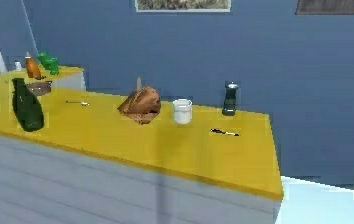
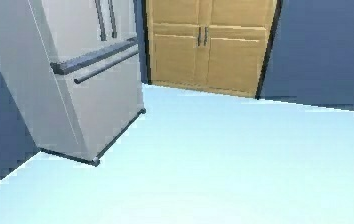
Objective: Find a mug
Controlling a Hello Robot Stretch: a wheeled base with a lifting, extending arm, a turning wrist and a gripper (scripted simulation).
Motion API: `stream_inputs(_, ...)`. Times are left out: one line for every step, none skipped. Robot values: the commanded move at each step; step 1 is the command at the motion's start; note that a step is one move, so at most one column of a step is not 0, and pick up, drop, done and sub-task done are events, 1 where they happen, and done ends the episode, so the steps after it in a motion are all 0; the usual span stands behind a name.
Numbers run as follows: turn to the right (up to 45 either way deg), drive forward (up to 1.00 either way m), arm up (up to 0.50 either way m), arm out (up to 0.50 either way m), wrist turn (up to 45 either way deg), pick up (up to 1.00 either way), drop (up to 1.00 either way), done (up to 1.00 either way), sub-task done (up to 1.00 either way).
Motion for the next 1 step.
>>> stream_inputs(0.0, 0.00, 0.00, 0.00, 0.0, 0.00, 0.00, 1.00, 0.00)
